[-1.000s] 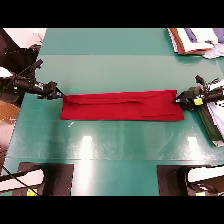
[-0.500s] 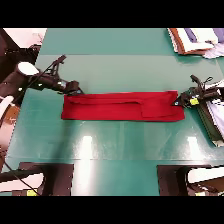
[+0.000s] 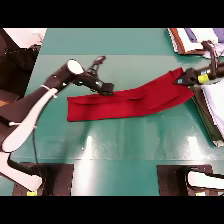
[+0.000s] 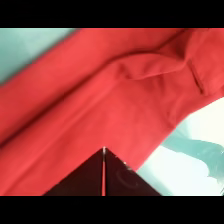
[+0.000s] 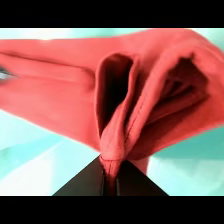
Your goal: Fold the shirts.
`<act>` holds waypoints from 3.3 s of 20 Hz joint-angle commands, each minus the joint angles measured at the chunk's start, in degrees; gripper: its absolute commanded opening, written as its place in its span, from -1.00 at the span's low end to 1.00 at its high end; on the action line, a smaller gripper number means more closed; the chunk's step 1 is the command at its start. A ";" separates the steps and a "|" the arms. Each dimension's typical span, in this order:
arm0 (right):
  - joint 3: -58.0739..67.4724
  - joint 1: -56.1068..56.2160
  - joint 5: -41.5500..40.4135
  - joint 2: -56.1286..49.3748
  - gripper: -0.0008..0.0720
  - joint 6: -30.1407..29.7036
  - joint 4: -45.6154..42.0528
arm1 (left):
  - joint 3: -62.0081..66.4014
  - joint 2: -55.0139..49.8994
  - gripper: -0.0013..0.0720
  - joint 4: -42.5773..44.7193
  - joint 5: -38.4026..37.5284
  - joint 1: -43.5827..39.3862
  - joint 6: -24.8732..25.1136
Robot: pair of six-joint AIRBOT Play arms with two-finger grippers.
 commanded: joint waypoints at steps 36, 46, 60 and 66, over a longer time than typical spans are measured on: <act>27.74 56.87 -31.56 -25.97 0.31 -1.84 -0.22 | 3.04 26.45 -0.89 22.05 -11.78 33.20 -0.87; 12.37 36.52 -7.72 -15.23 0.30 -2.91 -9.38 | 3.02 26.45 -0.89 20.24 -16.26 33.48 -0.85; -2.40 20.83 -15.93 -26.91 0.74 -5.49 19.41 | 2.62 26.43 -0.89 17.66 -14.86 33.48 -0.83; 6.99 27.65 -12.26 -33.81 0.72 -5.44 18.95 | 2.62 26.43 -0.89 17.64 -14.93 33.48 -0.83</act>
